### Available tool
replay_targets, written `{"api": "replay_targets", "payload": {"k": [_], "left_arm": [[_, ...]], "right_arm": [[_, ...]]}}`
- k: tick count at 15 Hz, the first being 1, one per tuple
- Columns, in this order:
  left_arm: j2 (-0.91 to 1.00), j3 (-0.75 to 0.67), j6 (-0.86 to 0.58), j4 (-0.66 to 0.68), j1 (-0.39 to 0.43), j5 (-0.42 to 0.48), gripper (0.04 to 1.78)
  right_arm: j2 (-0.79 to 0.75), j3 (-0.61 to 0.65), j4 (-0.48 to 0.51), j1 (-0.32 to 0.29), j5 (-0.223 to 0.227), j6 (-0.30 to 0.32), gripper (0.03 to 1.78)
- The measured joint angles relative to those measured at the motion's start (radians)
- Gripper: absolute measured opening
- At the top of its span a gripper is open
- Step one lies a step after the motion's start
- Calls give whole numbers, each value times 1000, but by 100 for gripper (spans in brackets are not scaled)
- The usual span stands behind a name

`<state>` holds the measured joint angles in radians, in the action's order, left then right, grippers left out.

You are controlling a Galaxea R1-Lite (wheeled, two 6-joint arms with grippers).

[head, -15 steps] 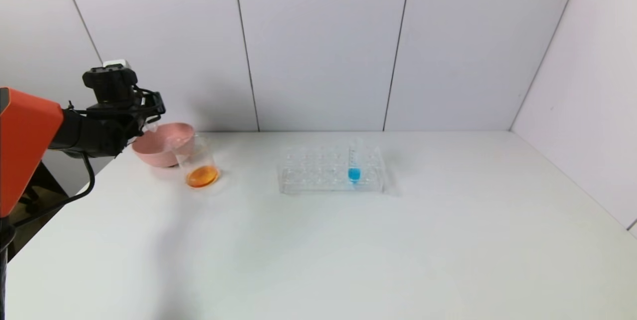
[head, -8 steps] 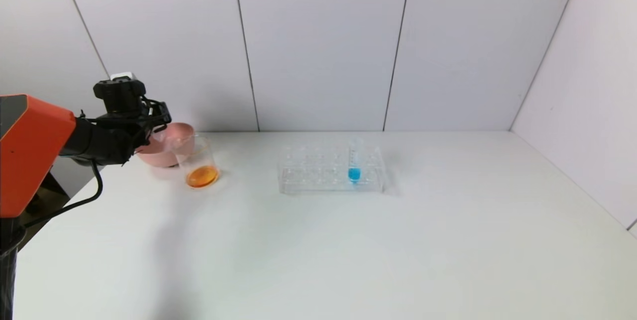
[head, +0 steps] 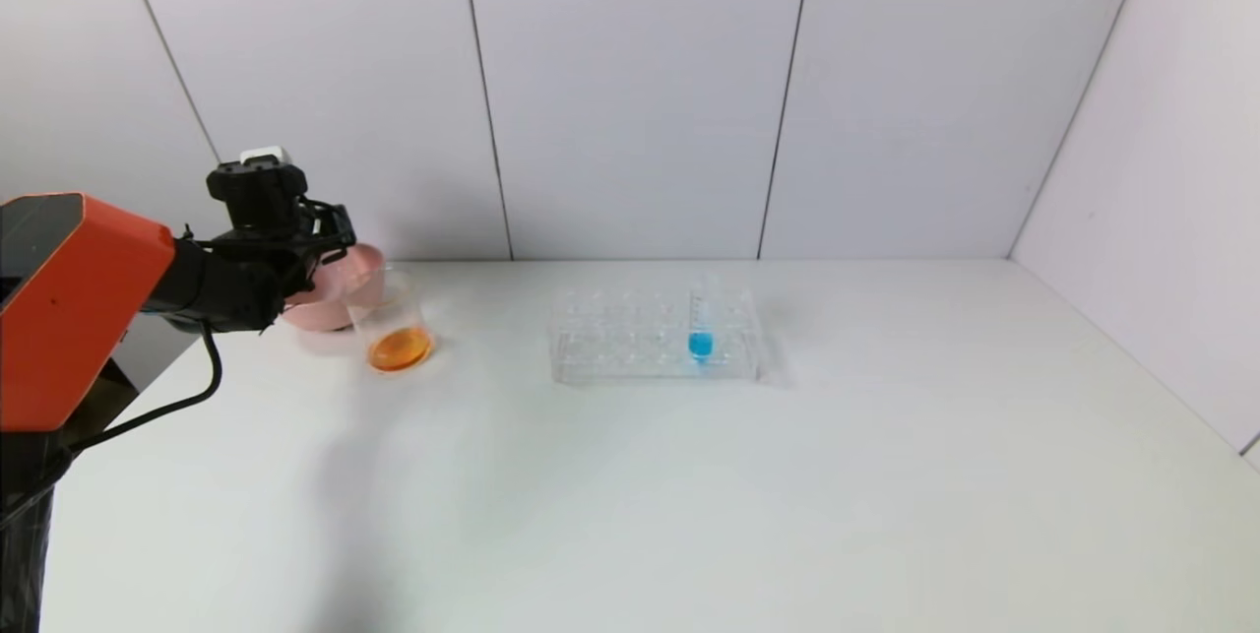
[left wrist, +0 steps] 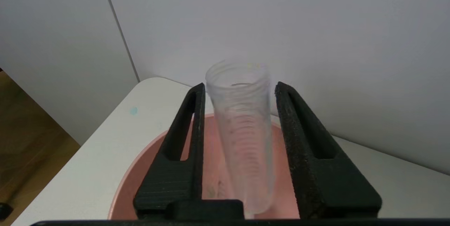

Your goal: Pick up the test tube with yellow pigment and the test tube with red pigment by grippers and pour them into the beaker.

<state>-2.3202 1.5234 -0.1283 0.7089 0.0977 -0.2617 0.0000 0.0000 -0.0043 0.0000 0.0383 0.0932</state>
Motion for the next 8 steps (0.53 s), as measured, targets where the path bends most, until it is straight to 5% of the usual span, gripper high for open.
{"api": "replay_targets", "payload": {"k": [4, 8], "left_arm": [[0, -1, 0, 2, -2, 0, 143], [14, -21, 2, 2, -5, 0, 175]], "right_arm": [[0, 0, 0, 0, 0, 0, 171], [0, 0, 0, 0, 0, 0, 171]]}}
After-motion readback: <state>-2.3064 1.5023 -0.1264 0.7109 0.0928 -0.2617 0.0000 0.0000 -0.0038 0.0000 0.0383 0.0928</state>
